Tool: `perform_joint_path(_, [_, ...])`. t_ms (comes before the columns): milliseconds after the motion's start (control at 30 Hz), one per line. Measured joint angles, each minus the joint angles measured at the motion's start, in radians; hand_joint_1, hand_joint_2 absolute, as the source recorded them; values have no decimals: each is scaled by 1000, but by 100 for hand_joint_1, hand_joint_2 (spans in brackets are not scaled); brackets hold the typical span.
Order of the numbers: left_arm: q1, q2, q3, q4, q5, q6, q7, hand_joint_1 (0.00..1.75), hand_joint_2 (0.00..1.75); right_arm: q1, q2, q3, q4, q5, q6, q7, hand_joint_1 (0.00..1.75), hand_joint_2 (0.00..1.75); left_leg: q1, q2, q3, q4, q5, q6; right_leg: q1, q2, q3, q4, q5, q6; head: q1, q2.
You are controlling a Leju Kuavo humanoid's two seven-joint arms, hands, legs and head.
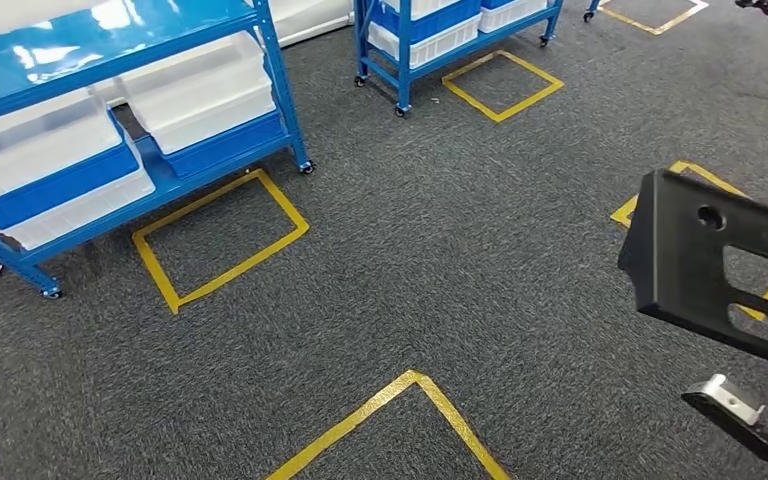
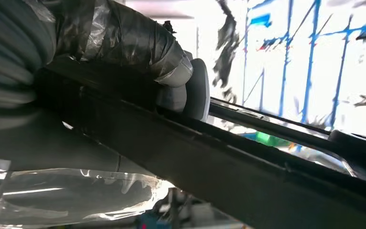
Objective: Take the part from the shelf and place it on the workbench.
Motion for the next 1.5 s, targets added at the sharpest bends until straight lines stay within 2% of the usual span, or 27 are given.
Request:
perform_joint_path(67, [-3, -1, 0, 0, 0, 2, -8, 0, 175, 6, -6, -39, -26, -5, 10, 0, 175, 175, 5, -19, 57, -111, 71, 3, -1, 27, -1, 2, 3, 4, 0, 0])
perform_joint_path(100, [-4, -1, 1, 0, 1, 2, -9, 0, 175, 12, -8, -55, -37, -7, 11, 0, 175, 175, 6, -48, 90, -180, 98, 7, -1, 39, -3, 4, 5, 8, 0, 0])
perform_joint_path(167, [-5, -2, 1, 0, 1, 3, -13, 0, 175, 26, -9, -82, -56, -7, 10, -1, 175, 175, 7, -91, 126, -263, 121, 13, -3, 64, -10, 4, 12, 21, 0, 0])
perform_joint_path(200, [-6, -3, 1, 0, 2, 4, -14, 0, 175, 37, -9, -94, -64, -6, 9, -1, 175, 175, 4, -96, 129, -271, 118, 16, -5, 77, -14, 2, 17, 29, 0, 0])
perform_joint_path(267, [-9, -4, 1, 0, 2, 4, -16, 0, 175, 63, -9, -118, -78, -5, 6, -1, 175, 175, 2, -70, 133, -282, 128, 28, -10, 96, -20, -5, 27, 46, -1, 0])
perform_joint_path(333, [-10, -6, 1, 0, 3, 5, -16, 0, 175, 82, -8, -142, -88, -3, 2, 1, 175, 175, 3, -39, 137, -300, 143, 46, -6, 54, -39, 25, 3, 52, 1, 0])
perform_joint_path(400, [-8, -8, 1, 0, 3, 7, -17, 0, 175, 91, -4, -158, -95, -1, -1, 3, 175, 175, -1, -7, 133, -308, 151, 56, 0, -14, -90, 138, -65, 52, 4, 0])
perform_joint_path(467, [-7, -9, 1, 0, 3, 8, -17, 0, 175, 102, 0, -166, -97, 0, -3, 3, 175, 175, -8, 23, 126, -304, 151, 58, 1, -37, -135, 250, -112, 54, 5, 0])
perform_joint_path(500, [-7, -10, 1, 0, 3, 8, -17, 0, 175, 108, 2, -167, -98, 0, -3, 3, 175, 175, -10, 37, 123, -301, 150, 58, 1, -40, -134, 260, -109, 54, 5, 0])
perform_joint_path(533, [-7, -11, 1, 0, 3, 8, -17, 0, 175, 112, 3, -169, -100, 0, -3, 3, 175, 175, -11, 52, 121, -298, 148, 57, 1, -45, -111, 230, -91, 54, 5, 0])
perform_joint_path(633, [-10, -13, 1, 0, 3, 11, -17, 0, 175, 116, 4, -178, -105, 0, -4, 3, 175, 175, -15, 87, 119, -282, 134, 46, 7, -94, 4, 47, -28, 46, 5, 0])
perform_joint_path(700, [-13, -14, 2, 0, 6, 16, -17, 0, 175, 124, 7, -187, -109, 0, -7, 4, 175, 175, -19, 104, 121, -276, 125, 35, 13, -103, 24, 9, -26, 33, 5, 0])
perform_joint_path(767, [-17, -15, 2, 0, 9, 19, -18, 0, 175, 138, 10, -198, -115, 0, -11, 4, 175, 175, -19, 115, 129, -275, 119, 26, 11, -82, 22, 6, -22, 22, 5, 0])
perform_joint_path(833, [-18, -16, 2, 0, 11, 18, -6, 0, 175, 148, 12, -208, -122, -1, -5, 4, 175, 175, -15, 75, 120, -243, 90, 15, 6, -62, 20, 1, -16, 9, 4, 0])
perform_joint_path(900, [-14, -17, 2, 0, 10, 14, 34, 0, 175, 161, 15, -213, -127, -2, 13, 4, 175, 175, -10, 18, 74, -134, 23, 7, 4, -42, 17, -1, -11, 1, 3, 0])
perform_joint_path(967, [-6, -17, 2, 0, 9, 10, 68, 0, 175, 182, 26, -214, -125, 4, 20, -1, 175, 175, -8, 3, 18, -15, -26, 6, 7, -19, 13, -1, -10, -1, 2, 0])
perform_joint_path(1000, [0, -17, 2, 0, 9, 8, 73, 0, 175, 192, 33, -214, -122, 10, 14, -4, 175, 175, -8, 2, 7, 5, -21, 8, 8, -6, 12, 0, -10, -1, 2, 0])
perform_joint_path(1033, [5, -17, 2, 0, 9, 6, 74, 0, 175, 200, 39, -214, -118, 15, 8, -7, 175, 175, -8, -1, 13, -15, 4, 10, 9, 8, 12, 1, -10, -1, 2, 0])
perform_joint_path(1067, [10, -16, 1, 0, 9, 4, 74, 0, 175, 205, 45, -214, -114, 18, 2, -9, 175, 175, -9, -10, 35, -69, 44, 15, 9, 22, 12, 2, -10, -1, 2, 0])
perform_joint_path(1133, [16, -13, 1, 1, 9, 4, 74, 0, 175, 210, 53, -214, -110, 19, -4, -10, 175, 175, -8, -55, 89, -200, 112, 26, 9, 47, 10, 5, -8, 2, 3, 0])
perform_joint_path(1200, [16, -11, 2, 2, 9, 4, 75, 0, 175, 214, 60, -214, -108, 20, -5, -9, 175, 175, -9, -83, 113, -263, 129, 32, 6, 69, 2, 5, -3, 12, 3, 0])
perform_joint_path(1267, [12, -10, 2, 2, 9, 5, 77, 0, 175, 216, 65, -212, -107, 21, -5, -8, 175, 175, -10, -64, 118, -276, 133, 38, 2, 90, -5, 1, 6, 26, 3, 0])
perform_joint_path(1300, [11, -10, 2, 2, 9, 6, 78, 0, 175, 217, 66, -212, -107, 21, -5, -7, 175, 175, -9, -51, 122, -286, 139, 43, 3, 79, -8, 3, 6, 31, 3, 0])
perform_joint_path(1333, [10, -10, 2, 2, 9, 8, 79, 0, 175, 216, 68, -211, -106, 21, -5, -6, 175, 175, -8, -36, 126, -296, 146, 50, 5, 53, -16, 18, -6, 33, 3, 0])
perform_joint_path(1400, [12, -10, 2, 2, 9, 13, 80, 0, 175, 213, 71, -208, -103, 22, -5, -3, 175, 175, -9, -7, 129, -310, 155, 61, 9, -14, -58, 107, -62, 35, 4, 0])
perform_joint_path(1467, [14, -10, 2, 2, 9, 18, 82, 0, 175, 212, 75, -202, -99, 23, -5, -1, 175, 175, -12, 20, 124, -308, 155, 63, 7, -36, -113, 228, -117, 41, 5, 0])
perform_joint_path(1500, [15, -10, 2, 2, 9, 19, 83, 0, 175, 213, 77, -198, -96, 23, -5, 0, 175, 175, -12, 33, 121, -306, 154, 62, 5, -38, -123, 256, -122, 44, 5, 0])
